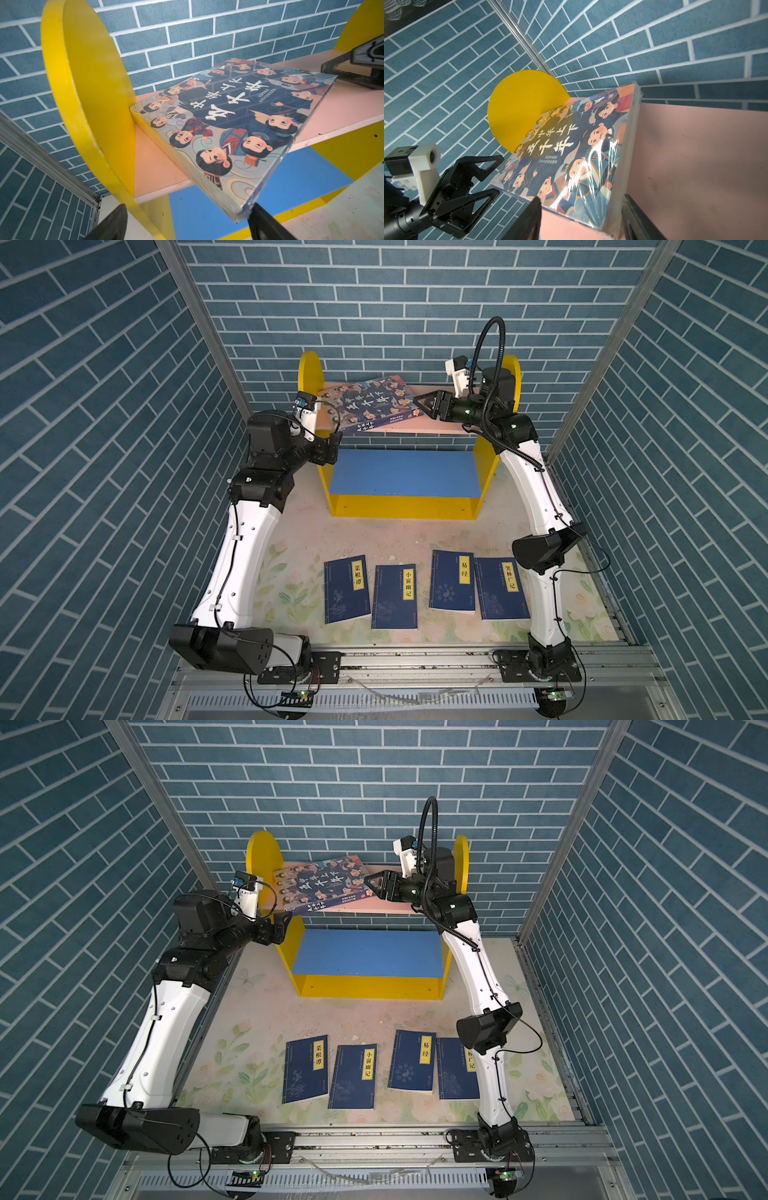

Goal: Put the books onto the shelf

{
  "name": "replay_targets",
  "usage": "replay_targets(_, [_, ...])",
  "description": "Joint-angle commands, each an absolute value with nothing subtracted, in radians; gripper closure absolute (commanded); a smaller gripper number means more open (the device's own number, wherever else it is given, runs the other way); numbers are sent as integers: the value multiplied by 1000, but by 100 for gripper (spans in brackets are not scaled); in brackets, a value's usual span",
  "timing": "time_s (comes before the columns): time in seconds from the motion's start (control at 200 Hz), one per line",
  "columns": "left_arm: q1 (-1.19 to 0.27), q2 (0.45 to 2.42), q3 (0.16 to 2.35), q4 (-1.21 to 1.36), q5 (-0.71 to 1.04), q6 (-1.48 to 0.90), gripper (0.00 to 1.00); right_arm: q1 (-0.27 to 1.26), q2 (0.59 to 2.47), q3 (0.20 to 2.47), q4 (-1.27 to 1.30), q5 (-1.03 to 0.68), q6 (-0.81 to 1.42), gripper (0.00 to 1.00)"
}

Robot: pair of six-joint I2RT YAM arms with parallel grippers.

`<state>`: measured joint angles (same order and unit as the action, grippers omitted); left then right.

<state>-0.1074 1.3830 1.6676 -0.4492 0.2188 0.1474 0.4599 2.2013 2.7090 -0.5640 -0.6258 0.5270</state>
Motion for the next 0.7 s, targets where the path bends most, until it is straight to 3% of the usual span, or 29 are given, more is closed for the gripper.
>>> replay_targets(0.0, [-109,1396,1686,-405,174,150,9,459,2224,2722,-665,-679,554,38])
replay_targets(0.695, [-109,1397,1684,-379,1,167,9,503,2201,2720,-768,-750,514,38])
